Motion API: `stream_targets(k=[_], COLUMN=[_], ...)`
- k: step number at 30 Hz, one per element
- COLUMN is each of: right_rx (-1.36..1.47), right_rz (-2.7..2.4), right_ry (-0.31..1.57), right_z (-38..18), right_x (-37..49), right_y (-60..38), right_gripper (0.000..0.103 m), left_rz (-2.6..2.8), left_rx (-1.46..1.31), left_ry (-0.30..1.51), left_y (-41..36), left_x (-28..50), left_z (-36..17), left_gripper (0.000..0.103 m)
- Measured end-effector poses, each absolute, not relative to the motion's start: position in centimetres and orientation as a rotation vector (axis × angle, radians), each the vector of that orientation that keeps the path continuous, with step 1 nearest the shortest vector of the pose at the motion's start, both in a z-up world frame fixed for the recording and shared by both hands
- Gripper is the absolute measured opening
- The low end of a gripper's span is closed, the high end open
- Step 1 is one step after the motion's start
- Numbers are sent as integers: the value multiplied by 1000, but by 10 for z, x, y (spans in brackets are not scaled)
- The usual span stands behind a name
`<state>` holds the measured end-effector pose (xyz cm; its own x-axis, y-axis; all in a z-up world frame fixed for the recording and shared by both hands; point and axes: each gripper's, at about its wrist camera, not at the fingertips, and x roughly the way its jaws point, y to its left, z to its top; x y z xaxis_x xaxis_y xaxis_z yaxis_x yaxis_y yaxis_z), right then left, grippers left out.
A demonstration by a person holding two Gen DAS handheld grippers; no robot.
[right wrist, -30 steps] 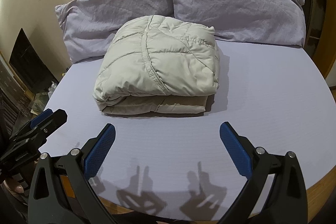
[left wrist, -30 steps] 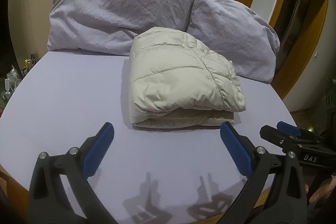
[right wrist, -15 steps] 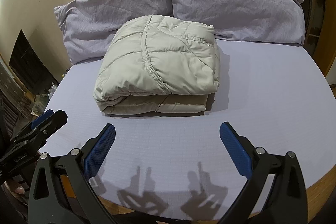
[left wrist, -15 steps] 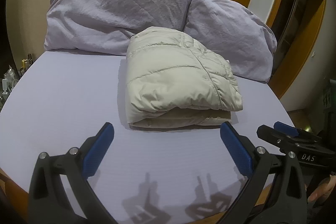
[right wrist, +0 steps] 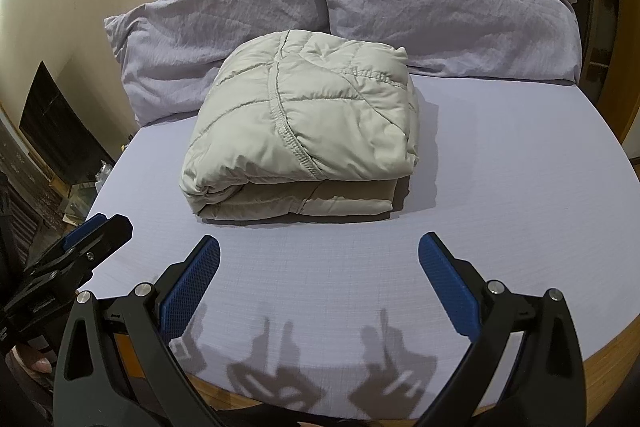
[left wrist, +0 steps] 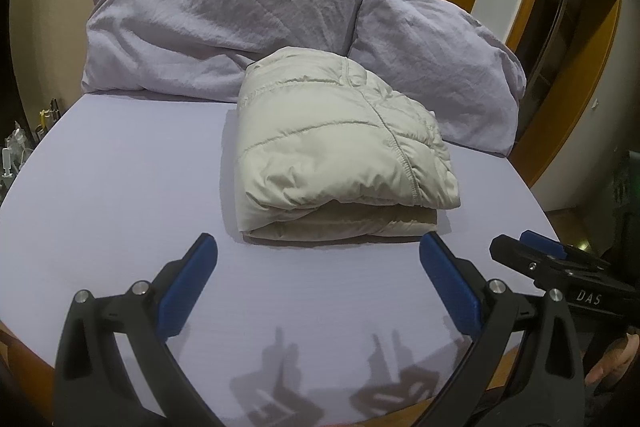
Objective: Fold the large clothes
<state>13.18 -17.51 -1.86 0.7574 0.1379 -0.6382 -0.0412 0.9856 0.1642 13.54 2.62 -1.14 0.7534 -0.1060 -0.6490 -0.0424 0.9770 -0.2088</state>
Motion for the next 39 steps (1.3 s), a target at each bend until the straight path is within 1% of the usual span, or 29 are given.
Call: stream_targets(k=[39], right_rx=[161], right_rz=[102], right_ry=[720], right_z=[-23], right_x=[138], right_y=[-178], right_gripper=[101], left_rz=[-22], left_rx=[-213], left_ry=[738], left_y=[26], left_x=[142], left_z=[-16], left_gripper=[101])
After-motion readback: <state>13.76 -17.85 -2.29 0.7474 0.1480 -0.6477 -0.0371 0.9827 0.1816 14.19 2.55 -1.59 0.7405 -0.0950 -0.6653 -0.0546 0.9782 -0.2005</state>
